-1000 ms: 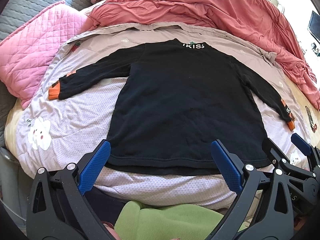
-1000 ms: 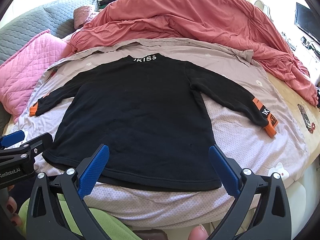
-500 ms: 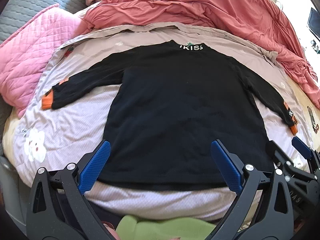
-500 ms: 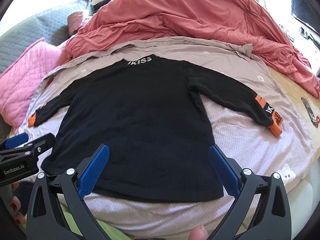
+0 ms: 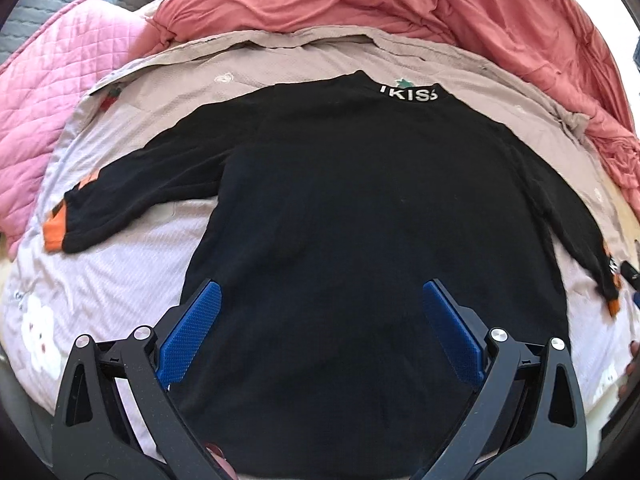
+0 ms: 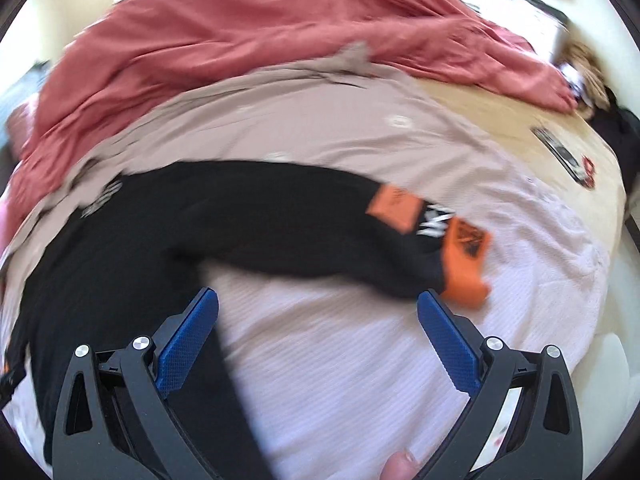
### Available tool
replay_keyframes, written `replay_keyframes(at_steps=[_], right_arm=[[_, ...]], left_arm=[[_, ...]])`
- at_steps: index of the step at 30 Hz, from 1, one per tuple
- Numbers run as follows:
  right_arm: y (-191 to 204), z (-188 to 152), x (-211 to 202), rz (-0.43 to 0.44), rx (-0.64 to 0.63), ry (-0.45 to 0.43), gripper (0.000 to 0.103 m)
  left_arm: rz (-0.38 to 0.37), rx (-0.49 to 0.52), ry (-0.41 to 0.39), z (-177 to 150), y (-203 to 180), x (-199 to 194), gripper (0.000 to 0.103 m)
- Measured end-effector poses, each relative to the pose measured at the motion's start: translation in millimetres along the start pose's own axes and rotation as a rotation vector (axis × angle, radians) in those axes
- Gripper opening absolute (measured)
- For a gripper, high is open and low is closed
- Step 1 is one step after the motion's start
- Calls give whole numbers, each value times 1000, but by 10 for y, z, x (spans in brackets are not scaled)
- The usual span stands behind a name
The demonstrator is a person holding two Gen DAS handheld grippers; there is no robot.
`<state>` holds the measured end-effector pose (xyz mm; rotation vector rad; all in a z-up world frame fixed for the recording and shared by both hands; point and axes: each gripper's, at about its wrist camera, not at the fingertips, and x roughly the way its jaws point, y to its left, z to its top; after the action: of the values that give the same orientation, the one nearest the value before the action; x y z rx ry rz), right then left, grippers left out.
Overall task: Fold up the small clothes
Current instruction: 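Grasp the orange-trimmed sleeve cuff with the right tool, then carry the cuff across the shirt body with the right tool and release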
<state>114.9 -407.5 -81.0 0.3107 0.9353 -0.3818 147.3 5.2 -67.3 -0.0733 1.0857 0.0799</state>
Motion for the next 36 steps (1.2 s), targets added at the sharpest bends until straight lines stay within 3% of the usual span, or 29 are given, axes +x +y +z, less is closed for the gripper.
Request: replay_keyframes(at_steps=[3, 10, 15, 23, 25, 26, 28, 31, 34, 36], right_arm=[[-282, 145, 192, -75, 14, 4, 99], [-812, 293, 682, -128, 74, 96, 99], [-1012, 376, 936, -139, 89, 126, 99], [-1118, 453, 1123, -66, 138, 161, 96], [-1112, 457, 1134, -80, 131, 165, 68], [-1103, 464, 1121, -81, 122, 159, 64], [-1089, 479, 1087, -63, 109, 154, 42], [-1051, 516, 1004, -14, 85, 139, 25], [-905, 594, 721, 44, 55, 71, 24], [-679, 715, 458, 143, 46, 20, 24]], left_arm=[[45, 36, -11, 76, -91, 132, 94], [1, 75, 9, 177, -322, 381, 94], [-6, 131, -22, 121, -478, 464, 94], [-50, 190, -46, 133, -624, 525, 94], [-68, 206, -53, 139, -655, 540, 94], [-71, 212, -57, 131, -670, 546, 94], [-82, 225, -66, 98, -668, 575, 93], [-86, 233, -72, 29, -629, 627, 87], [-70, 235, -92, -44, -546, 639, 87], [-69, 222, -101, -61, -464, 647, 87]])
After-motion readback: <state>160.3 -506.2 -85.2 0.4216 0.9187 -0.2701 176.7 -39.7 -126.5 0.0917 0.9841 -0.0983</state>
